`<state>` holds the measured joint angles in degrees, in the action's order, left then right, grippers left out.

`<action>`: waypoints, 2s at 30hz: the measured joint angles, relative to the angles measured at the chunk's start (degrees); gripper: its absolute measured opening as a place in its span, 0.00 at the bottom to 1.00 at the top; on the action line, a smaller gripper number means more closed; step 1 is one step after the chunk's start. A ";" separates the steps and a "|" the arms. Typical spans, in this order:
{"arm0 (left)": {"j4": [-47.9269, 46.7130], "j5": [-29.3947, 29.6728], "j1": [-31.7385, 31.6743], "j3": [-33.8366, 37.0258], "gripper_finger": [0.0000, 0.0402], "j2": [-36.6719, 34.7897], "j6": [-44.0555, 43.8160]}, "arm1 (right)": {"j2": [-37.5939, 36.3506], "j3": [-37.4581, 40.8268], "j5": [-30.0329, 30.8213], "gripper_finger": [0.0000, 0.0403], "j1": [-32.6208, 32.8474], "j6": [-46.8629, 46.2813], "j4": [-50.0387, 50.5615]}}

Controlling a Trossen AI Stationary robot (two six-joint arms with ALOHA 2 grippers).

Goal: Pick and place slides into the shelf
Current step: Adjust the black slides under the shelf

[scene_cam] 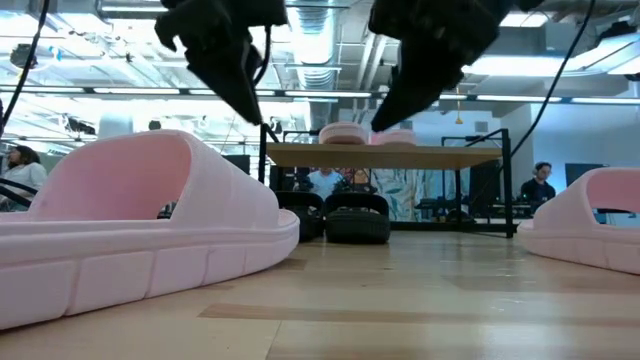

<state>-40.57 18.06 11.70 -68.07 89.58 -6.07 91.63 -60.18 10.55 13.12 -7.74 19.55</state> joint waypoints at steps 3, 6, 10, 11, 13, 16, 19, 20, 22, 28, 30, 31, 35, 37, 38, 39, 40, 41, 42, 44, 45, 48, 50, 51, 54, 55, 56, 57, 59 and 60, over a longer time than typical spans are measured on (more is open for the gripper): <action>2.43 -0.79 0.28 0.00 0.29 0.01 2.19 | 3.14 0.07 0.45 0.30 2.00 -2.25 -1.11; 4.41 -0.87 0.26 0.00 0.29 0.61 3.55 | 5.50 0.04 2.82 0.30 3.19 -4.79 -2.79; 5.45 -0.84 0.26 -0.03 0.29 2.38 3.97 | 6.54 0.09 5.80 0.30 3.97 -7.30 -3.13; 4.74 -0.85 0.24 0.00 0.29 3.07 3.99 | 6.53 0.09 6.48 0.30 4.11 -7.34 -3.44; 5.22 -0.85 0.26 0.00 0.29 4.52 3.99 | 6.52 0.07 7.99 0.30 4.14 -7.33 -3.59; 4.97 -0.39 0.24 0.04 0.29 7.39 3.97 | 6.04 0.07 9.02 0.30 3.92 -7.18 -3.32; 5.03 0.23 0.24 0.04 0.29 9.62 3.76 | 5.95 0.02 8.99 0.30 3.23 -6.91 -3.27; 4.84 0.33 0.24 0.04 0.29 10.32 3.63 | 5.97 0.02 9.01 0.30 3.08 -6.82 -3.24; 4.73 0.37 0.24 0.04 0.29 11.06 3.38 | 5.97 0.02 8.99 0.30 2.66 -6.20 -3.49; 5.01 2.31 -0.48 0.02 0.29 10.86 2.27 | 6.39 0.02 8.94 0.30 2.12 -3.10 -3.80; 5.22 1.82 -0.97 0.02 0.29 10.86 2.30 | 6.81 0.04 8.79 0.30 1.82 -2.37 -3.50; 5.28 1.50 -1.23 0.02 0.29 10.96 2.32 | 6.82 0.07 8.80 0.30 1.60 -2.30 -3.49; 6.56 1.34 -1.46 0.04 0.29 11.96 4.10 | 7.19 0.04 8.81 0.30 0.49 -2.24 -3.73; 8.69 0.45 -1.46 -0.04 0.29 12.73 4.87 | 7.19 0.04 8.83 0.30 -0.14 -2.13 -4.13; 8.67 0.18 -1.46 -0.02 0.29 13.01 5.03 | 7.17 0.04 8.77 0.30 -0.46 -1.76 -4.39; 8.10 0.18 -1.46 0.04 0.29 13.13 5.20 | 7.19 0.04 8.36 0.30 -0.74 -1.24 -4.61; 8.53 0.22 -1.46 0.04 0.29 13.56 5.39 | 7.19 0.04 7.77 0.30 -0.95 -0.84 -4.99; 9.43 0.22 -1.46 0.04 0.29 13.90 5.43 | 7.17 0.04 7.57 0.30 -1.05 -0.75 -5.25; 9.20 0.20 -1.46 0.04 0.29 14.03 5.43 | 7.18 0.02 7.49 0.30 -1.15 -0.75 -5.34; 8.71 0.19 -1.41 0.04 0.29 13.90 5.36 | 7.17 0.02 7.39 0.30 -1.31 -0.75 -5.48; 8.99 0.18 -1.38 0.04 0.29 13.90 5.08 | 7.17 0.02 7.34 0.29 -1.24 -0.75 -5.46; 8.47 0.14 -1.11 0.04 0.26 13.86 4.04 | 7.19 0.04 7.33 0.28 -0.80 -0.69 -6.12; 8.21 -1.02 -0.83 0.04 0.23 13.77 3.54 | 7.18 0.04 7.13 0.26 -0.54 -0.05 -6.27; 8.14 -1.77 -0.64 0.04 0.22 13.77 3.40 | 7.17 0.04 6.64 0.26 -0.37 0.32 -6.56; 8.13 -2.24 -0.04 0.04 0.17 13.77 2.61 | 7.17 0.04 5.92 0.24 -0.41 0.69 -6.79; 8.15 -1.93 0.03 0.04 0.15 13.77 2.52 | 7.19 0.04 5.90 0.23 -0.43 0.71 -6.77; 8.17 -1.48 0.04 0.04 0.14 13.77 2.50 | 7.18 0.04 5.89 0.22 -0.48 0.69 -6.84; 8.26 -1.27 0.00 0.04 0.13 13.77 2.44 | 7.17 0.04 5.76 0.22 -0.48 0.69 -6.94; 8.28 -1.16 -0.18 0.04 0.12 13.77 2.15 | 7.17 0.04 4.17 0.22 -0.75 0.69 -7.14; 8.29 -1.14 -0.30 0.04 0.12 13.77 2.07 | 7.22 0.04 2.91 0.21 -0.96 0.69 -7.26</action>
<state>-32.28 16.93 11.41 -68.03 103.35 -4.00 98.85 -60.14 13.46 12.16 -7.05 12.29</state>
